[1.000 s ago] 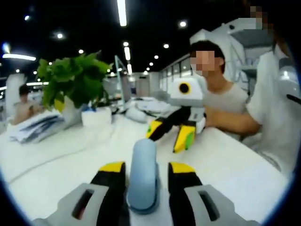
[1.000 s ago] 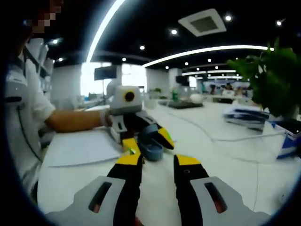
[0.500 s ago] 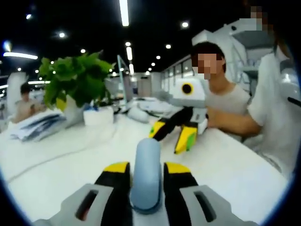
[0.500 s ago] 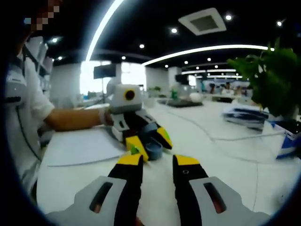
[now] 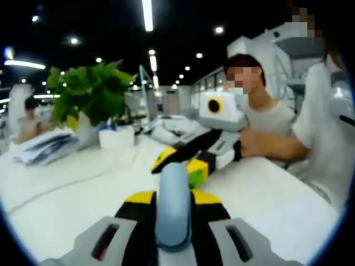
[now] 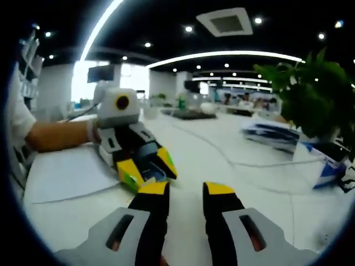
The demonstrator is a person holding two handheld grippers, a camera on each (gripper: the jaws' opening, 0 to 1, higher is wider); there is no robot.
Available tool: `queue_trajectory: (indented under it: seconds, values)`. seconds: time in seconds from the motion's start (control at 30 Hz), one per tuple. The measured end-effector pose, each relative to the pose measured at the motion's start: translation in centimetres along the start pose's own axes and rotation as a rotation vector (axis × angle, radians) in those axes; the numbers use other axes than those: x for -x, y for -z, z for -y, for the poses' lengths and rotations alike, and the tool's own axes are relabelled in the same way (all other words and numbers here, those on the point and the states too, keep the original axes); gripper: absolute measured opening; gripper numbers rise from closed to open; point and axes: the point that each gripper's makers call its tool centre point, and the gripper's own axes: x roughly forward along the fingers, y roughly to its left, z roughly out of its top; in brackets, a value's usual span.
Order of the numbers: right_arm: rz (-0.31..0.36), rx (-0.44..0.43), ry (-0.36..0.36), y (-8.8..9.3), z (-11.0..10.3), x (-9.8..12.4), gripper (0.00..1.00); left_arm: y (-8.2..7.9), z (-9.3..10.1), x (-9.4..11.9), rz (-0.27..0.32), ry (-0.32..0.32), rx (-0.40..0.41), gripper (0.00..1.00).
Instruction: Pick up the paper insert the paper into the punch align the paper edges press the punch to punch holes
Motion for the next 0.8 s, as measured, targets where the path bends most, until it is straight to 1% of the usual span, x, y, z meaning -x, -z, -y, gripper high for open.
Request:
queue_trajectory:
  seconds: [0.07,0.1,0.17,0.2,0.23,0.27,0.3,0.33,0.37,0.4,0.43,0.47,0.5,0.57,0.6,0.67,0.7,0.73,0.8]
  values:
    - [-0.004,-0.002,0.0,0.0,0.2,-0.2,0.26,0.0,0.2,0.0,0.0,0.001,-0.001,0.26]
    - [-0.009,-0.003,0.003,0.0,0.3,-0.3,0.24,0.0,0.2,0.0,0.0,0.001,-0.002,0.26]
    - [-0.008,0.001,-0.034,0.0,-0.4,-0.4,0.18,0.0,0.3,0.0,-0.001,0.003,-0.004,0.26]
    - [-0.008,0.004,-0.031,0.0,-0.3,-0.5,0.21,0.0,0.3,0.0,0.0,0.003,-0.005,0.26]
    - [-0.013,0.016,-0.005,0.0,0.3,-0.6,0.25,0.0,0.3,0.0,0.0,0.004,-0.005,0.26]
    - [-0.002,-0.013,0.028,-0.2,1.3,-0.4,0.3,0.0,0.3,0.0,0.001,0.004,-0.004,0.26]
    - [0.015,-0.042,0.038,-0.4,1.6,-0.2,0.32,0.0,0.3,0.0,0.0,0.003,-0.005,0.26]
    - [0.045,-0.063,0.046,-1.1,1.9,0.2,0.31,0.0,0.2,0.1,0.0,0.003,-0.004,0.26]
    - [0.091,-0.067,0.054,-2.0,2.0,0.8,0.27,0.0,-0.1,0.1,0.0,0.003,-0.002,0.26]
    - [0.12,-0.064,0.052,-2.8,1.8,1.1,0.23,0.0,-0.2,0.1,0.001,0.003,-0.001,0.26]
    - [0.127,-0.052,0.043,-3.3,1.1,1.4,0.22,0.0,-0.2,0.1,0.001,0.003,-0.001,0.26]
    - [0.128,-0.048,0.043,-3.4,0.9,1.4,0.2,0.0,-0.3,0.1,0.0,0.003,0.0,0.26]
    - [0.145,-0.028,0.044,-4.3,0.3,1.5,0.16,0.0,-0.2,0.1,0.001,0.003,0.001,0.26]
    - [0.16,-0.009,0.034,-5.3,-0.3,0.8,0.05,0.0,-0.1,0.1,0.001,0.003,0.001,0.26]
    - [0.158,-0.004,0.031,-5.9,-0.9,0.4,0.05,0.0,-0.1,0.1,0.001,0.003,0.001,0.26]
    - [0.135,-0.014,0.022,-6.2,-1.5,-0.1,0.05,0.0,-0.3,0.1,0.001,0.003,0.002,0.26]
    - [0.134,-0.001,0.023,-6.6,-1.8,-0.5,0.05,0.0,-0.5,0.1,0.001,0.003,0.002,0.26]
    - [0.127,0.021,0.036,-6.9,-2.1,-1.0,0.04,0.0,-0.6,0.1,0.001,0.003,0.002,0.26]
    - [0.113,0.032,0.051,-6.9,-2.4,-1.8,0.04,0.0,-0.7,0.1,0.002,0.002,0.002,0.26]
